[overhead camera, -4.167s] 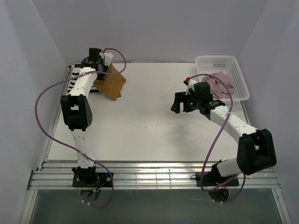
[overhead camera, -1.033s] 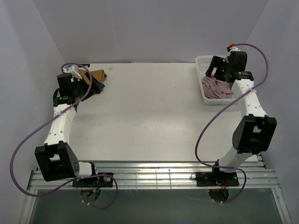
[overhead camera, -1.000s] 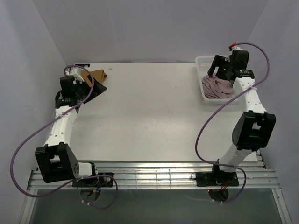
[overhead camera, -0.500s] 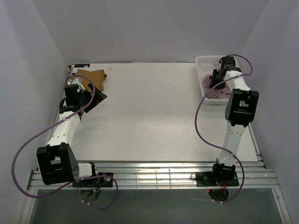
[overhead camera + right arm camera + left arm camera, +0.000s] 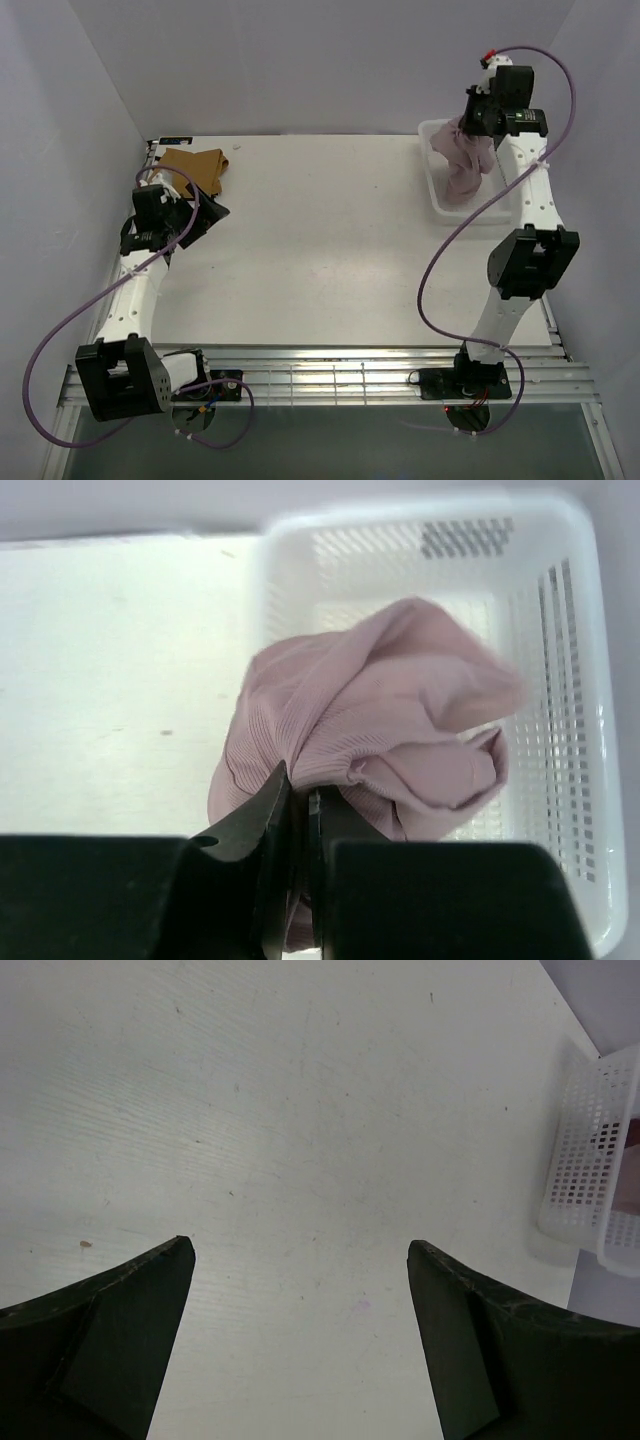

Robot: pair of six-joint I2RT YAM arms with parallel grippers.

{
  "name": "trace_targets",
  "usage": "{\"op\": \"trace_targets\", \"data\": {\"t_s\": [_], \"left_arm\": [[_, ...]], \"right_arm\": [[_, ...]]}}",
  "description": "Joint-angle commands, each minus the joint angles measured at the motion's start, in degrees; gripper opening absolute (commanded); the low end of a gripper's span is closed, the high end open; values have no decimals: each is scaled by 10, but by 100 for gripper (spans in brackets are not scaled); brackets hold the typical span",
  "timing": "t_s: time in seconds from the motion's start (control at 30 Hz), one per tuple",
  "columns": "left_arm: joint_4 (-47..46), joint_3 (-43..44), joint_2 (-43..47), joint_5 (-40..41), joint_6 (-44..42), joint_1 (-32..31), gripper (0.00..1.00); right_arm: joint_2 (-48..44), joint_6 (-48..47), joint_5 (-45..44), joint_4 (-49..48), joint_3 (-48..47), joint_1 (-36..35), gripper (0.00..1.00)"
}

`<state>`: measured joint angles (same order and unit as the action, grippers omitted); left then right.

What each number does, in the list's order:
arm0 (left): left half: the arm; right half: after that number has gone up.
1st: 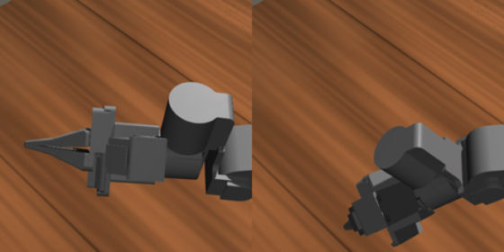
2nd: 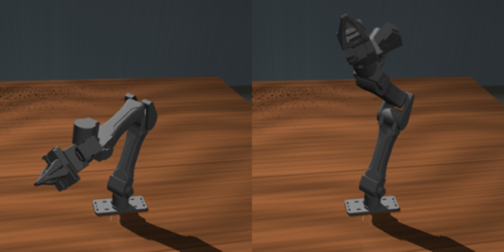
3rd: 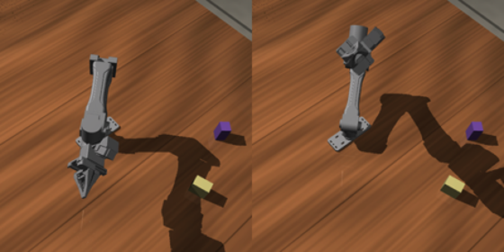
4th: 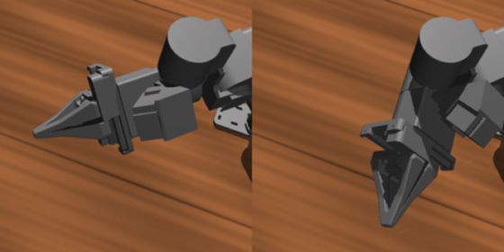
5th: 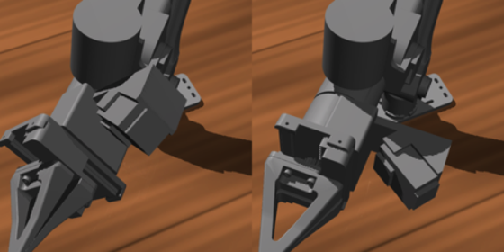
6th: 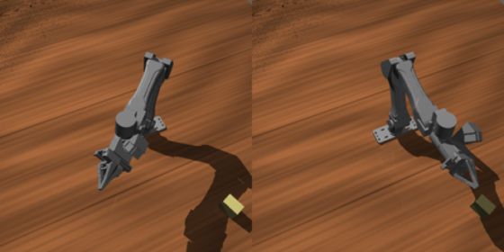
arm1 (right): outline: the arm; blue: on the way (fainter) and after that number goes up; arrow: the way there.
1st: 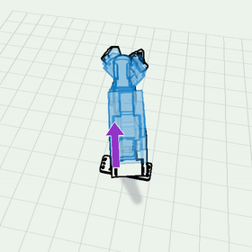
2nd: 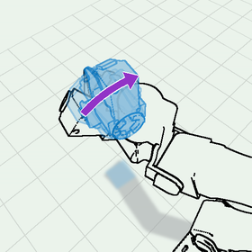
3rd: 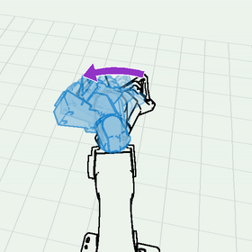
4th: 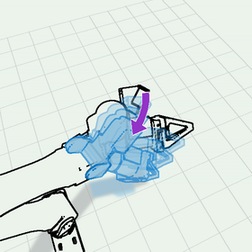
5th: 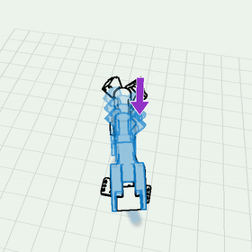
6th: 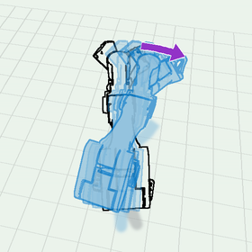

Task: Fold and stack the tank tops

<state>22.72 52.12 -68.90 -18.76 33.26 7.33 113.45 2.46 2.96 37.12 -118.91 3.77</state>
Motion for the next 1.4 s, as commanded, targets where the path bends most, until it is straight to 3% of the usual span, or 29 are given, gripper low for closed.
{"op": "trace_targets", "data": {"t_s": [0.0,0.1,0.17,0.27,0.3,0.33,0.37,0.4,0.43,0.47,0.5,0.63,0.8,1.0,1.23,1.37], "left_arm": [[54,8,46,-14,-8,1,98],[108,13,49,53,-1,1,98],[130,15,49,65,-2,1,98],[141,6,63,60,-2,0,98],[144,2,75,60,-1,1,98],[145,-6,80,60,-1,1,98],[151,-9,84,62,-2,0,98],[156,-12,91,70,-2,0,98],[161,-16,92,77,-2,1,98],[178,-18,92,85,-1,1,98],[187,-18,92,103,1,1,98],[206,-30,90,102,2,1,98],[198,-58,81,73,8,1,98],[135,-134,64,-27,13,-5,98],[72,-155,5,-11,54,-29,98],[-11,-173,-35,-34,80,-36,98]], "right_arm": [[-123,-78,37,-3,-1,-135,9],[-161,-91,48,4,12,-218,9],[-187,-75,141,-18,35,-235,8],[-232,-34,177,-79,142,-242,10],[-240,-30,165,-88,198,-242,16],[-252,-19,142,-95,225,-242,32],[-255,11,82,-96,250,-241,39],[-255,23,44,-90,271,-241,53],[-253,34,13,-84,311,-242,89],[-252,42,-31,-79,331,-241,96],[-253,49,-59,-75,351,-241,90],[-280,76,-82,-86,441,-241,90],[-344,89,-2,-138,560,-243,90],[-416,125,86,-201,691,-266,90],[-425,139,96,-202,725,-306,90],[-411,176,93,-246,759,-346,90]]}}
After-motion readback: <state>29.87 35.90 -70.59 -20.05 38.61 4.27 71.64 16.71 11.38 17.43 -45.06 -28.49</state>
